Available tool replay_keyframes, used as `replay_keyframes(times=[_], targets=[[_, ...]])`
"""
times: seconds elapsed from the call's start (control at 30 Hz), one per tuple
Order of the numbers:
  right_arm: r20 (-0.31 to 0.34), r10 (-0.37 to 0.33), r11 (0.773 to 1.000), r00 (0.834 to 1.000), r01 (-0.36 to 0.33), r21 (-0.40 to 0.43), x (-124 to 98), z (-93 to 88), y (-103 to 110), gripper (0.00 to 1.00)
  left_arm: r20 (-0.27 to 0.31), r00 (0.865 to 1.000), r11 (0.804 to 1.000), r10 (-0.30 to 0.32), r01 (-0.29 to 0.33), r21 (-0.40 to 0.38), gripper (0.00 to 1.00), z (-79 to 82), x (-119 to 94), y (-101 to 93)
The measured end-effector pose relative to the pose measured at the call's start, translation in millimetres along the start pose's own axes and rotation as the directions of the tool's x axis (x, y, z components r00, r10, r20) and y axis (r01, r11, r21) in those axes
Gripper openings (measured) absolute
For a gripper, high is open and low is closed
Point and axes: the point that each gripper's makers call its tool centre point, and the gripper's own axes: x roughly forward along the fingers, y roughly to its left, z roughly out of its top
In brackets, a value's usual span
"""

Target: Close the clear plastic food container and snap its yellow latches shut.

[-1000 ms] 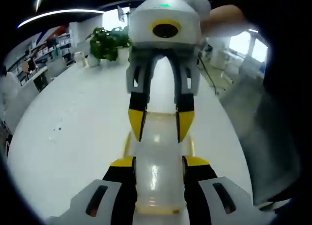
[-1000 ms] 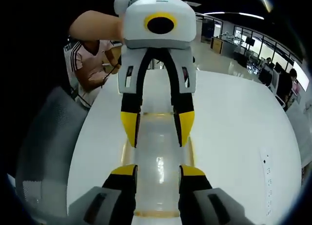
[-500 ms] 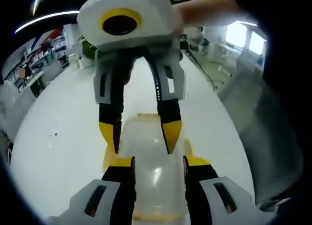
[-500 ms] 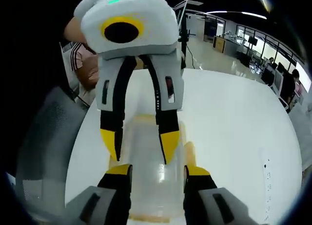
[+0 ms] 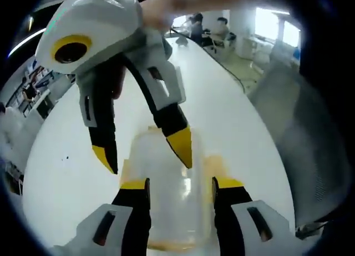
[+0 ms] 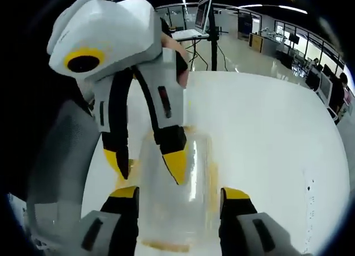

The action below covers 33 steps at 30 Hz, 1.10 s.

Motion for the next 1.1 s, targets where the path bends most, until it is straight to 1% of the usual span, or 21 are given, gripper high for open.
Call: replay_keyframes(times=[0.03,0.07,0.1,0.23,0.27,0.33,0.37,0.4,0.5,0.53,0.57,0.67,0.7,0.73,0.8,0.83,0.9,1.0,1.03,1.07,1.1], targets=[[-0.003,0.024,0.999,1.0,-0.024,0.024,2,-0.2,2,0.62,-0.055,0.998,0.998,0.02,-0.017,0.065,0.47,-7.2,1,0.8],[-0.005,0.019,1.0,1.0,-0.018,0.017,3,0.3,-1,0.63,-0.067,0.997,0.997,0.025,-0.02,0.08,0.49,-9.0,2,-0.9],[-0.017,0.024,1.0,1.0,-0.024,0.011,4,-0.8,-2,0.63,-0.064,0.998,0.998,0.021,-0.018,0.055,0.49,-9.1,6,-5.5],[-0.057,0.049,0.999,0.997,-0.049,0.002,11,-5.7,-1,0.62,-0.053,0.996,0.995,0.07,-0.067,0.069,0.51,-7.0,8,-6.9],[-0.079,0.06,0.998,0.995,-0.06,0.006,13,-9.5,-1,0.62,-0.07,0.99,0.988,0.119,-0.112,0.106,0.51,-9.5,8,-1.8],[-0.1,0.066,0.998,0.993,-0.067,-0.011,16,-12.9,-2,0.61,-0.087,0.983,0.98,0.162,-0.15,0.132,0.5,-13.0,8,0.7],[-0.114,0.065,0.998,0.991,-0.067,-0.02,17,-14.8,-2,0.61,-0.082,0.979,0.972,0.187,-0.173,0.157,0.48,-13.2,8,2.1],[-0.104,0.078,0.997,0.991,-0.079,0.003,19,-11.9,-1,0.62,-0.079,0.977,0.969,0.197,-0.182,0.165,0.47,-13.6,9,0.4],[-0.115,0.095,0.995,0.989,-0.096,-0.002,19,-12.1,-3,0.62,-0.048,0.971,0.964,0.236,-0.228,0.137,0.45,-14.1,9,0.4],[-0.117,0.103,0.995,0.988,-0.104,-0.005,20,-12.4,-3,0.62,-0.047,0.969,0.963,0.241,-0.233,0.138,0.45,-14.5,9,0.3],[-0.123,0.114,0.993,0.986,-0.114,0.003,20,-12.3,-3,0.61,-0.042,0.965,0.956,0.26,-0.251,0.152,0.45,-15.3,10,0.4],[-0.137,0.13,0.991,0.982,-0.13,0.007,21,-12.5,-2,0.6,-0.044,0.958,0.949,0.285,-0.275,0.152,0.44,-15.0,12,0.6],[-0.144,0.138,0.99,0.98,-0.138,0.008,22,-12.5,-2,0.6,-0.052,0.952,0.941,0.303,-0.29,0.171,0.43,-15.5,12,1.1],[-0.15,0.142,0.99,0.979,-0.142,0.011,22,-12.3,-2,0.6,-0.053,0.952,0.938,0.301,-0.286,0.195,0.41,-14.7,12,-0.3],[-0.165,0.151,0.989,0.975,-0.15,0.017,22,-12.5,-1,0.59,-0.068,0.947,0.935,0.314,-0.296,0.193,0.4,-14.4,13,1.1],[-0.17,0.149,0.989,0.974,-0.149,0.016,23,-12.6,-2,0.59,-0.093,0.944,0.933,0.318,-0.294,0.207,0.38,-19.1,14,-0.1],[-0.184,0.16,0.987,0.97,-0.159,0.021,25,-13.3,1,0.58,-0.083,0.946,0.937,0.315,-0.296,0.185,0.38,-17.5,15,2.9],[-0.199,0.174,0.985,0.964,-0.173,0.023,26,-13.0,0,0.57,-0.084,0.944,0.935,0.318,-0.297,0.194,0.38,-17.9,16,4.3],[-0.203,0.183,0.983,0.962,-0.183,0.019,26,-13.5,1,0.58,-0.078,0.944,0.931,0.32,-0.298,0.21,0.39,-17.3,18,2.8],[-0.209,0.193,0.981,0.959,-0.191,0.029,27,-13.3,1,0.58,-0.075,0.94,0.92,0.332,-0.305,0.245,0.4,-15.7,21,4.3],[-0.206,0.198,0.98,0.958,-0.195,0.035,28,-13.2,1,0.58,-0.08,0.94,0.923,0.333,-0.307,0.23,0.4,-14.7,21,3.8]])
